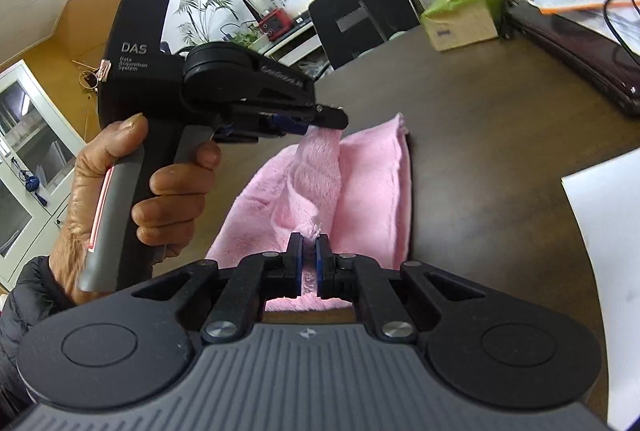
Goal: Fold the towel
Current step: 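Lift the gripped edge with both tools and fold it over the towel again, then open both tools to release the twice-folded towel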
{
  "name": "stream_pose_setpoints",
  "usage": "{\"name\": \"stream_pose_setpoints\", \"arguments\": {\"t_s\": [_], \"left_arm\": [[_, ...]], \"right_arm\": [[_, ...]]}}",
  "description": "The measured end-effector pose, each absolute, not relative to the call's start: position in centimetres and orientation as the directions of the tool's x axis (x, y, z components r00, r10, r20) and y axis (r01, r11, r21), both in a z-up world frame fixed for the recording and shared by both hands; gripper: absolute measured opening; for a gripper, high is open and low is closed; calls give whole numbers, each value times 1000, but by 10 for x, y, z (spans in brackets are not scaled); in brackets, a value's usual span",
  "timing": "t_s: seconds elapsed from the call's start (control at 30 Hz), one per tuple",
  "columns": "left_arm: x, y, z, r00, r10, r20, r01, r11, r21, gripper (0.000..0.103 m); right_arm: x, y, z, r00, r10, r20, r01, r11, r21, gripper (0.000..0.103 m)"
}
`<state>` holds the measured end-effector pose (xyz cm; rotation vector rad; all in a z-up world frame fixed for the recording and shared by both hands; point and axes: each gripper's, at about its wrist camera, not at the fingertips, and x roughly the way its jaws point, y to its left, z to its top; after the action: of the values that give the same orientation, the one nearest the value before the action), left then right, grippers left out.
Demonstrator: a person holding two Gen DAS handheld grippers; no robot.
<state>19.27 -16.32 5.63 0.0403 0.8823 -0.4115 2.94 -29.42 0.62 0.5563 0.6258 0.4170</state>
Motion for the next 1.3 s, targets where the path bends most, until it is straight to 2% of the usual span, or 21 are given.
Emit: {"name": "stream_pose_setpoints", "arguments": {"t_s": [0.07,0.17,0.23,0.27,0.53,0.7,0.83,0.9,1.03,1.3], "left_arm": [[188,-164,66,577,-358,-734,387,911,-140,28],[178,-162,81,604,-390,-695,423,896,-135,50],[169,-157,89,642,-384,-663,424,899,-110,71],[165,-153,90,658,-378,-652,419,902,-100,73],[140,-94,53,661,-276,-698,331,942,-59,66],[118,-72,47,667,-306,-679,357,932,-70,66],[101,-71,51,706,-318,-633,376,926,-45,68],[96,-67,55,715,-335,-614,373,925,-70,68],[93,-68,56,709,-358,-608,388,918,-88,69],[84,-91,39,701,-329,-633,427,904,3,69]], "right_arm": [[30,-298,2,732,521,-438,-183,770,611,7],[31,-302,-2,723,527,-446,-172,763,623,9],[31,-304,-3,723,529,-443,-171,759,628,11],[31,-306,-3,724,530,-441,-170,757,631,13],[21,-323,-2,737,512,-441,-132,750,648,13],[12,-319,5,772,454,-445,-128,797,590,11],[2,-319,16,836,409,-366,-157,817,555,8],[-1,-320,19,857,388,-339,-161,826,540,8],[7,-322,11,840,371,-396,-114,834,539,8],[15,-323,-2,812,322,-488,-31,858,513,8]]}}
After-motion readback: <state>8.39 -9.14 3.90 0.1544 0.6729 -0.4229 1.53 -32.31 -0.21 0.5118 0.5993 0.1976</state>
